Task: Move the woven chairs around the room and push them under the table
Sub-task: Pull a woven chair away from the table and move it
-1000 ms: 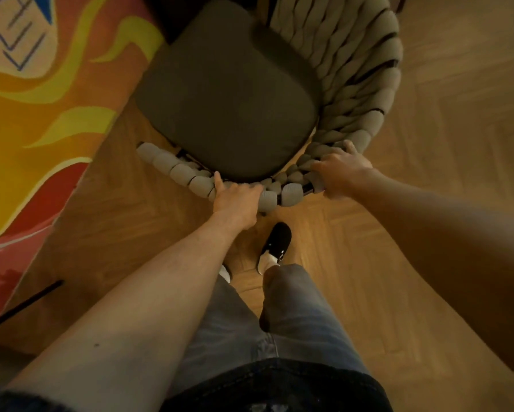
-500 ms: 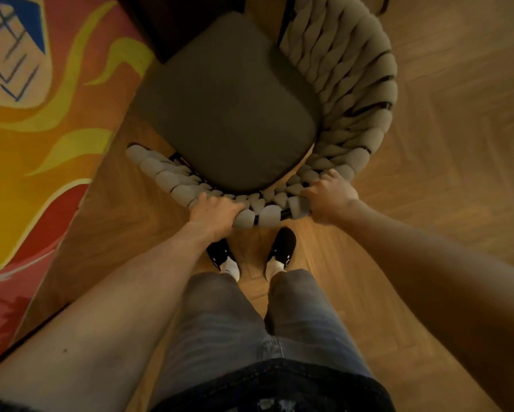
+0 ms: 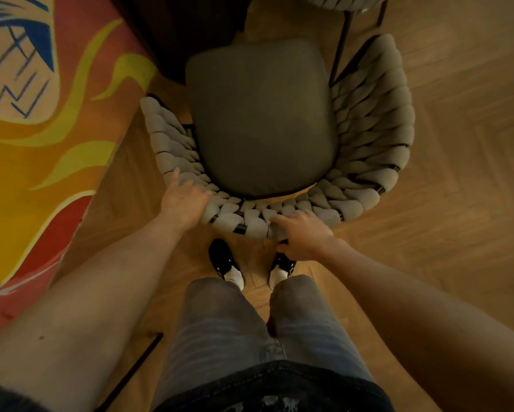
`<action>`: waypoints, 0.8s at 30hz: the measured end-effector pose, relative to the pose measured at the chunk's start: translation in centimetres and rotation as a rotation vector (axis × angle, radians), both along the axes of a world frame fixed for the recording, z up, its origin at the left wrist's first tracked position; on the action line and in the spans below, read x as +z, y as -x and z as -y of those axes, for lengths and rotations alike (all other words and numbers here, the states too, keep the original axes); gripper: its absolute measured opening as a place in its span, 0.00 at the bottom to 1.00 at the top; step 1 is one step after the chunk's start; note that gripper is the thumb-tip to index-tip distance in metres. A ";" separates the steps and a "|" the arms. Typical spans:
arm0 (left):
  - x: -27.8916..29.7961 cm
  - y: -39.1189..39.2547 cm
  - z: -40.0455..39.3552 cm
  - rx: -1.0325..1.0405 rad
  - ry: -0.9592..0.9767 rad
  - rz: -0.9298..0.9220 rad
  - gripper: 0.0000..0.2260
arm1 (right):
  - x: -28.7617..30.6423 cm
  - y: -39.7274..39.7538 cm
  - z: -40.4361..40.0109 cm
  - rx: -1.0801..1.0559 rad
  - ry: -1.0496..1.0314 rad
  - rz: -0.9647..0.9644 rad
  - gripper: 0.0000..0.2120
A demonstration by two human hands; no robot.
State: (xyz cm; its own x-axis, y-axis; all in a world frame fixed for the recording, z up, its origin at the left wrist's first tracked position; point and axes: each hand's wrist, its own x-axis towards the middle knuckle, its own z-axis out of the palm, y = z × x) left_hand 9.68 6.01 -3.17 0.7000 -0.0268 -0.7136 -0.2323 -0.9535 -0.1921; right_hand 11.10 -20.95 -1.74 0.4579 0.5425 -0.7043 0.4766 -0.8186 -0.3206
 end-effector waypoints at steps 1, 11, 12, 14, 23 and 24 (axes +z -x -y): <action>0.2 -0.1 0.9 0.010 -0.013 -0.047 0.22 | -0.1 -0.9 0.9 0.020 0.035 0.001 0.29; -2.4 0.7 7.9 0.055 0.169 -0.197 0.28 | -2.1 -8.1 8.6 0.273 0.493 0.130 0.31; -2.5 0.7 7.9 0.051 0.170 -0.184 0.26 | -2.2 -8.1 8.8 0.267 0.498 0.133 0.31; -2.5 0.7 7.9 0.038 0.172 -0.160 0.23 | -2.3 -8.0 8.9 0.258 0.486 0.149 0.31; -2.1 -1.0 4.1 -0.137 0.092 -0.188 0.23 | -1.9 -4.2 6.3 0.073 0.469 0.072 0.26; -2.0 -1.5 3.5 -0.165 0.090 -0.188 0.22 | -1.8 -3.6 5.8 0.033 0.468 0.055 0.26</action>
